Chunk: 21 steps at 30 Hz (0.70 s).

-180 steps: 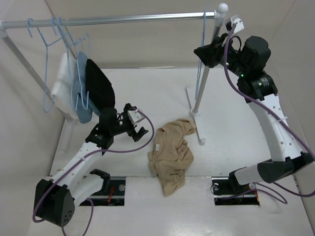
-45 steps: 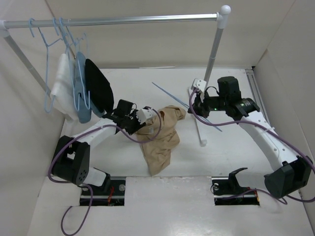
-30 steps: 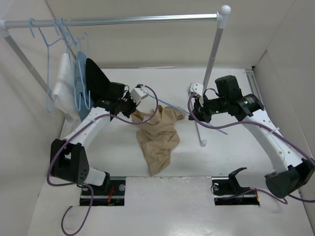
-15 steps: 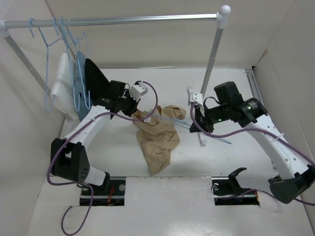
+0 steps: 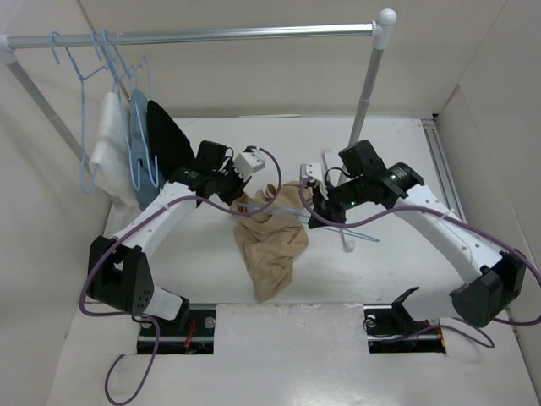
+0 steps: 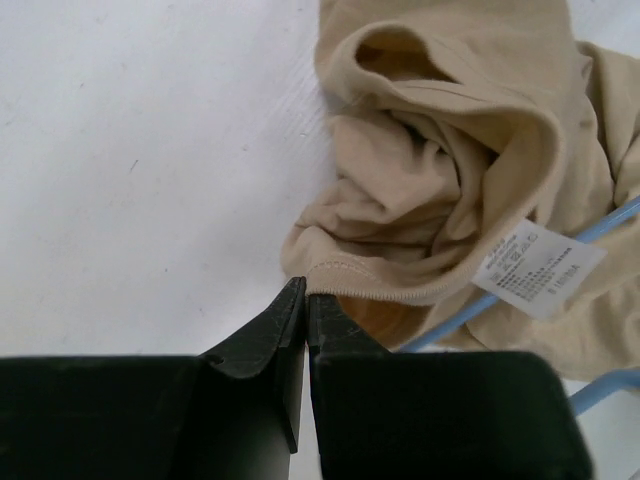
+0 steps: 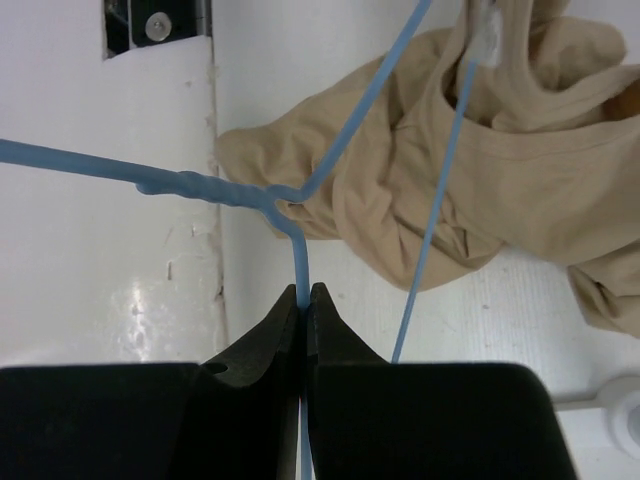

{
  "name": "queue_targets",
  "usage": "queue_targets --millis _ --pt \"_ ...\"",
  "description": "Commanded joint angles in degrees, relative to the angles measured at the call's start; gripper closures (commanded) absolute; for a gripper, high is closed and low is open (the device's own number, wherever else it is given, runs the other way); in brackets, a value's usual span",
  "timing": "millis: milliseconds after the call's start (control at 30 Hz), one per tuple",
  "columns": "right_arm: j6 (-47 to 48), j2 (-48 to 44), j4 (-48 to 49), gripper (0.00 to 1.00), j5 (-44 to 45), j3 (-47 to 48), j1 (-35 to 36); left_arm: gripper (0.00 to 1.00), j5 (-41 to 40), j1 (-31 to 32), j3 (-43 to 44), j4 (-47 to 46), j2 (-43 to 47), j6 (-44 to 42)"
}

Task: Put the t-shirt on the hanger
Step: Place tshirt on hanger

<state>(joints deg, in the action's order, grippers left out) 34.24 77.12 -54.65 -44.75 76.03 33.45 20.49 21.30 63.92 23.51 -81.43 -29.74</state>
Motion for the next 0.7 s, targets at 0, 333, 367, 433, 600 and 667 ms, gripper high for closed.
queue_targets --millis 0,333,367,433,600,667 --pt "0.04 -1.27 5.61 1.0 0.28 2.11 -0.05 1.0 -0.53 1.29 1.56 2.24 2.06 -4.1" --pt "-2.15 1.45 6.66 1.0 9.85 2.11 -1.11 1.0 -0.19 1.29 5.07 2.77 2.06 -3.13" --pt "-2.16 1.45 6.66 1.0 10.38 1.5 -1.63 1.0 -0.19 1.29 5.07 3.47 2.06 -3.13" --pt "-2.16 0.23 6.66 1.0 12.05 0.88 -2.16 1.0 -0.72 1.29 5.07 4.0 2.06 -3.84" --pt "-2.69 0.83 10.44 1.0 11.37 0.87 -2.16 1.0 3.48 1.99 8.14 5.84 2.06 -2.61" --pt "-2.69 1.62 12.11 1.0 10.22 1.92 -1.47 1.0 5.95 3.56 12.53 7.59 2.06 -0.25"
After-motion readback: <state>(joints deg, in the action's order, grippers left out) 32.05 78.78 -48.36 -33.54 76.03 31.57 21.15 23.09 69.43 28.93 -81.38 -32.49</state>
